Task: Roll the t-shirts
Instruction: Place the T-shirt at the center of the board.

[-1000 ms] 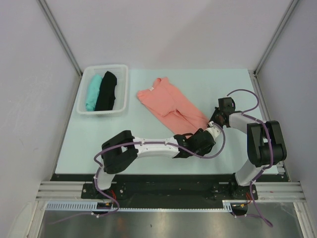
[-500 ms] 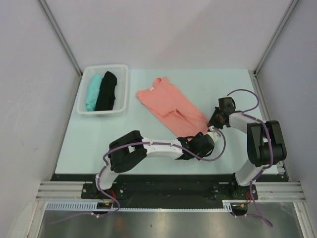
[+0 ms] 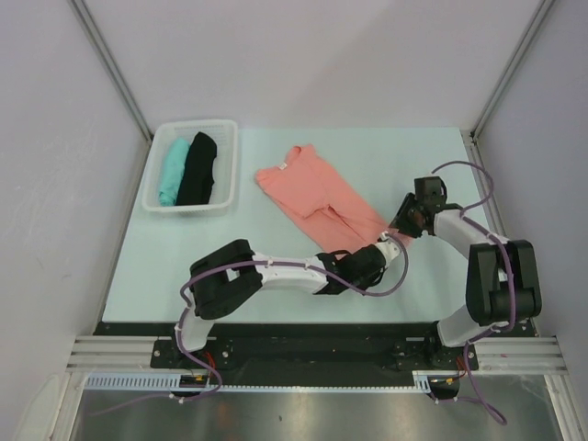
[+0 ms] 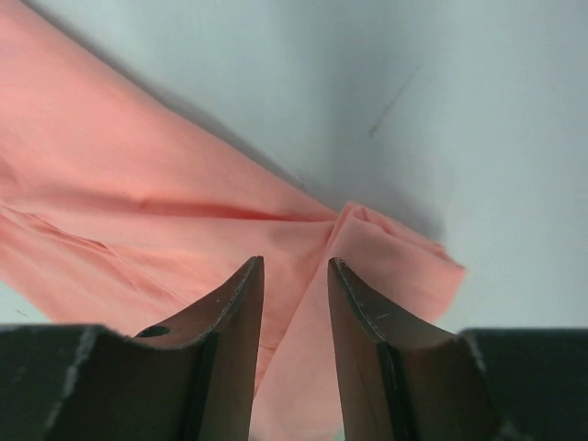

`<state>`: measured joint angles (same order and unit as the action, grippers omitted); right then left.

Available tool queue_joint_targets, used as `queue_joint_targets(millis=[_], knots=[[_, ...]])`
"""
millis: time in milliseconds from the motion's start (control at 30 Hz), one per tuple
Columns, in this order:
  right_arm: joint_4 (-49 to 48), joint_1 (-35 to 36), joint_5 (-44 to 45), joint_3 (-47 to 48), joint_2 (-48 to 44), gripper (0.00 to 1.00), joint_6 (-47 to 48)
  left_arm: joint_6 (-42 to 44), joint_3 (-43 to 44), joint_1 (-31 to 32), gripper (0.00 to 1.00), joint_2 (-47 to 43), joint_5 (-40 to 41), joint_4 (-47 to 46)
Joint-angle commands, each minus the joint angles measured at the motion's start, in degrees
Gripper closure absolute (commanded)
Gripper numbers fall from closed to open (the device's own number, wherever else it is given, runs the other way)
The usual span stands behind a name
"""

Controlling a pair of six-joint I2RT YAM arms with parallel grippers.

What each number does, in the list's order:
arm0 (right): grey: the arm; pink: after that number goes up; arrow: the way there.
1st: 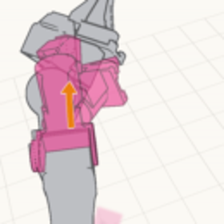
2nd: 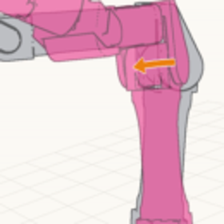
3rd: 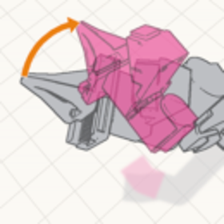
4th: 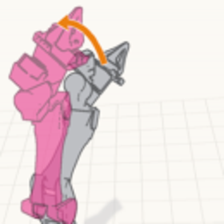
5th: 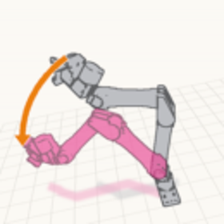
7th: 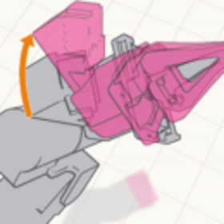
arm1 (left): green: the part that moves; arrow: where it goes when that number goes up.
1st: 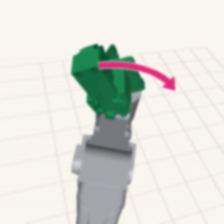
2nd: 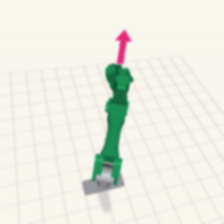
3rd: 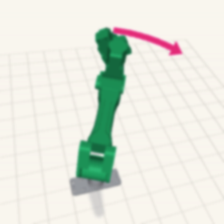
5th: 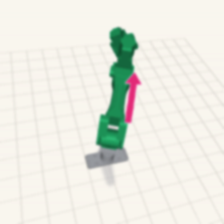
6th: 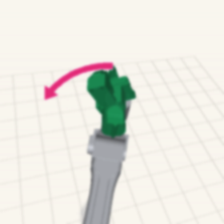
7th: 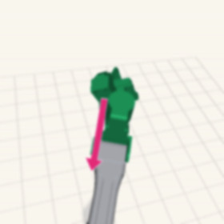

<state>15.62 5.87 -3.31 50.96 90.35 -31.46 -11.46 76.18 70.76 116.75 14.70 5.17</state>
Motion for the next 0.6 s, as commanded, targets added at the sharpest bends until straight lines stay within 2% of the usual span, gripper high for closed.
queue_joint_targets(millis=[0, 33, 167, 333, 567], knots=[[4.7, -2.0, 3.3, -0.2, -8.2, 0.61, -1.0, -5.5, -4.7, -1.1, 1.0, -6.1, -14.2, -4.9], [5.0, -2.0, 3.3, -0.6, -9.7, 0.6, -1.4, -7.7, -5.4, -1.8, 1.0, -6.4, -18.6, -6.8], [8.5, -2.2, 5.2, -3.8, -16.7, 0.6, -2.9, -12.3, -8.8, -2.8, 1.0, -7.4, -26.2, -10.4], [12.8, -2.0, 3.9, -12.4, -28.4, 0.6, -5.7, -19.4, -13.1, -4.7, 1.0, -9.1, -32.2, -15.7], [20.7, -1.1, 6.1, -16.4, -37.5, 0.6, -8.6, -27.4, -19.5, -9.2, 1.0, -9.3, -42.1, -24.2]])
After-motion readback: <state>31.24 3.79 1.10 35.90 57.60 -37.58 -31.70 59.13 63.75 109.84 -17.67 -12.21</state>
